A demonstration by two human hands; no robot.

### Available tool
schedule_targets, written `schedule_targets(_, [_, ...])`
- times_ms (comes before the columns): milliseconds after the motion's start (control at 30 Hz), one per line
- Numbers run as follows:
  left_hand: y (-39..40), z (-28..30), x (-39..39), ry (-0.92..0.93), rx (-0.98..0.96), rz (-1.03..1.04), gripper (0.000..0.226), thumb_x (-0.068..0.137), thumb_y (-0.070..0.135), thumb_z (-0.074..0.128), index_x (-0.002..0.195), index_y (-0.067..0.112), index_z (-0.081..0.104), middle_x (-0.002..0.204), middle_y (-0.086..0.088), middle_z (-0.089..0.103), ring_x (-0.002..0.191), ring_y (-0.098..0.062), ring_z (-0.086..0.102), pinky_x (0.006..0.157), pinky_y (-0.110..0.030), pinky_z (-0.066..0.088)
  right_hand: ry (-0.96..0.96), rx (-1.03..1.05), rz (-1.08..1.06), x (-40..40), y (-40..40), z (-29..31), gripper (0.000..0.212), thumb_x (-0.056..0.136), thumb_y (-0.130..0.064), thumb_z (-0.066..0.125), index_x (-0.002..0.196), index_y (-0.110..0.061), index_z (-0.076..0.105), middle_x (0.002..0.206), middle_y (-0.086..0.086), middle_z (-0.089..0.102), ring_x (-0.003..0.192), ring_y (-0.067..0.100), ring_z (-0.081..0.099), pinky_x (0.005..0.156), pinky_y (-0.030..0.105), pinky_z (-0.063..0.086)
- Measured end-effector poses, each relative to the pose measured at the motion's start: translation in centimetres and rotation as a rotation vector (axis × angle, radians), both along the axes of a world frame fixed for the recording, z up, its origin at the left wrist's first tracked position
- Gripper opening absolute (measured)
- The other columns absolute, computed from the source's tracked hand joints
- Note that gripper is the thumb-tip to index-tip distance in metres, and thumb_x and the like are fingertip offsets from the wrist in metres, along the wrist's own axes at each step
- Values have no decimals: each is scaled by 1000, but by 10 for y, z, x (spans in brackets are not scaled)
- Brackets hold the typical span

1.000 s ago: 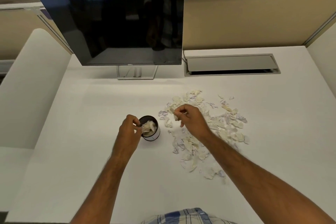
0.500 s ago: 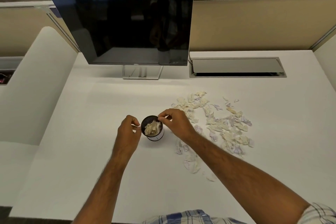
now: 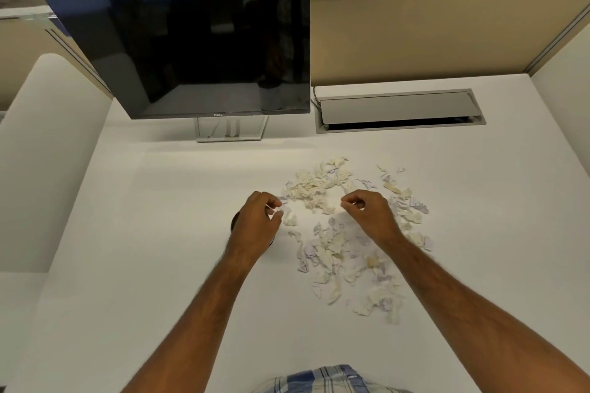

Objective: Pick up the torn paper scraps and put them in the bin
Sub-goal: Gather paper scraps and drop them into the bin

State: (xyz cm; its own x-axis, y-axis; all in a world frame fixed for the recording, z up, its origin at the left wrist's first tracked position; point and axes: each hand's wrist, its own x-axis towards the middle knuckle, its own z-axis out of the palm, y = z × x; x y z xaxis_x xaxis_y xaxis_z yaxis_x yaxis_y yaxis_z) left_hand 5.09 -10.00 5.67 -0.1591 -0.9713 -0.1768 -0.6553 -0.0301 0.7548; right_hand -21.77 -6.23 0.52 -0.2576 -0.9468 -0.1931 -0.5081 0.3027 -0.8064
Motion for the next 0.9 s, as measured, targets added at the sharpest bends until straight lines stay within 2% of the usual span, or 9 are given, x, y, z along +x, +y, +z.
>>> schedule_targets(100, [-11, -8, -23, -15, 91, -91, 16, 90, 24, 73, 101, 29, 62, 112, 13, 59, 91, 1, 61, 74, -20, 49, 32, 18, -17, -17, -1, -8, 7, 89, -20, 76, 95, -17, 77, 91, -8, 74, 81, 6, 68, 74, 24, 57])
schedule_targets(200, [-22, -19, -43, -49, 136, -162, 26, 91, 29, 73, 112, 24, 59, 119, 8, 53, 98, -5, 59, 84, -30, 54, 112, 20, 14, -29, -4, -15, 13, 89, -19, 76, 100, -15, 74, 97, -4, 68, 79, 2, 61, 68, 11, 46])
schedule_targets(300, [-33, -34, -59, -90, 136, -165, 34, 92, 30, 73, 119, 19, 56, 123, 3, 48, 107, -15, 59, 88, -35, 53, 170, -7, 42, -37, -9, -21, 21, 86, -17, 79, 105, -14, 71, 98, -2, 60, 78, 2, 54, 67, 10, 42])
schedule_targets(400, [-42, -48, -73, -127, 104, -161, 36, 89, 26, 75, 118, 18, 56, 125, -1, 48, 110, -23, 60, 90, -40, 54, 219, 18, 109, -42, -15, -31, 32, 86, -20, 79, 115, -20, 67, 106, -2, 58, 91, 13, 56, 78, 24, 46])
schedule_targets(500, [-46, -59, -85, -211, 77, -191, 44, 85, 30, 79, 122, 17, 58, 128, -4, 49, 119, -24, 52, 94, -35, 47, 253, 90, 205, -42, -21, -37, 47, 87, -24, 78, 131, -24, 61, 124, 0, 56, 113, 18, 53, 93, 33, 48])
schedule_targets(600, [-47, -64, -93, -287, 41, -229, 49, 83, 35, 80, 125, 20, 59, 129, -2, 48, 120, -22, 46, 91, -34, 46, 281, 134, 273, -38, -25, -40, 55, 87, -24, 78, 138, -24, 57, 128, 2, 52, 118, 18, 48, 97, 33, 45])
schedule_targets(767, [-48, -73, -97, -326, 4, -250, 33, 86, 20, 78, 117, 21, 63, 124, -2, 54, 117, -23, 50, 89, -34, 49, 347, 70, 354, -32, -30, -39, 25, 91, -10, 70, 115, -15, 68, 113, 8, 56, 101, 23, 56, 83, 31, 48])
schedule_targets(833, [-48, -75, -97, -326, -9, -248, 23, 88, 14, 75, 110, 18, 69, 117, -5, 61, 111, -24, 57, 88, -36, 52, 343, 75, 366, -31, -32, -40, 15, 91, -8, 68, 106, -11, 70, 106, 9, 59, 94, 25, 62, 77, 29, 47])
schedule_targets(900, [-48, -75, -98, -315, -6, -232, 15, 89, 9, 71, 102, 14, 72, 108, -7, 66, 102, -24, 63, 82, -34, 53, 355, 99, 351, -30, -33, -42, 12, 93, -9, 66, 105, -10, 70, 104, 10, 61, 93, 26, 63, 78, 32, 48])
